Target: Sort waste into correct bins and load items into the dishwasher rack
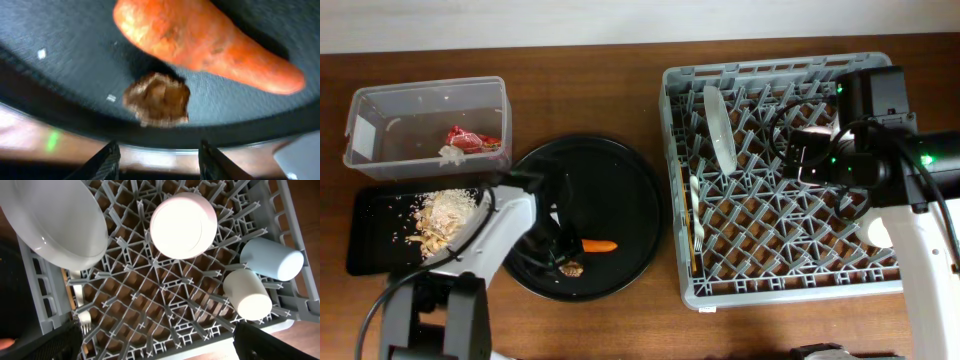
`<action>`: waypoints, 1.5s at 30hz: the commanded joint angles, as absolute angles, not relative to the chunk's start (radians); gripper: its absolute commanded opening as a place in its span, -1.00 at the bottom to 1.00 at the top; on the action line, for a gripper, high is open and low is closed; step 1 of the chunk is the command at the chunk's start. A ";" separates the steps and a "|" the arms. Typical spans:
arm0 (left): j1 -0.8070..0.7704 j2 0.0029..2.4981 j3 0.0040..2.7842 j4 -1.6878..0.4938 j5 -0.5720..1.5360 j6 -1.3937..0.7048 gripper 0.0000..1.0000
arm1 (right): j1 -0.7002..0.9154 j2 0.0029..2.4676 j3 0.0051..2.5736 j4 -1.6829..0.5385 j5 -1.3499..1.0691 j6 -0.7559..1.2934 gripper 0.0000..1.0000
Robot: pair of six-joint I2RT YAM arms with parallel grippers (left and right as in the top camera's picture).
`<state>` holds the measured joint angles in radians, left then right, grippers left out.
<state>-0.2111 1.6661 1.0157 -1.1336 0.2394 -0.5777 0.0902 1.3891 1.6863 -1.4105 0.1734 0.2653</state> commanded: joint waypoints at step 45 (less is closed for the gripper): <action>0.613 1.779 1.130 -0.742 -0.136 -0.569 -0.22 | 0.083 1.401 1.687 -1.428 0.165 0.262 0.97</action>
<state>0.6083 1.7760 1.1149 -0.7364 -0.1505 -0.6109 0.0902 1.3960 1.6863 -1.4261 0.1658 0.2619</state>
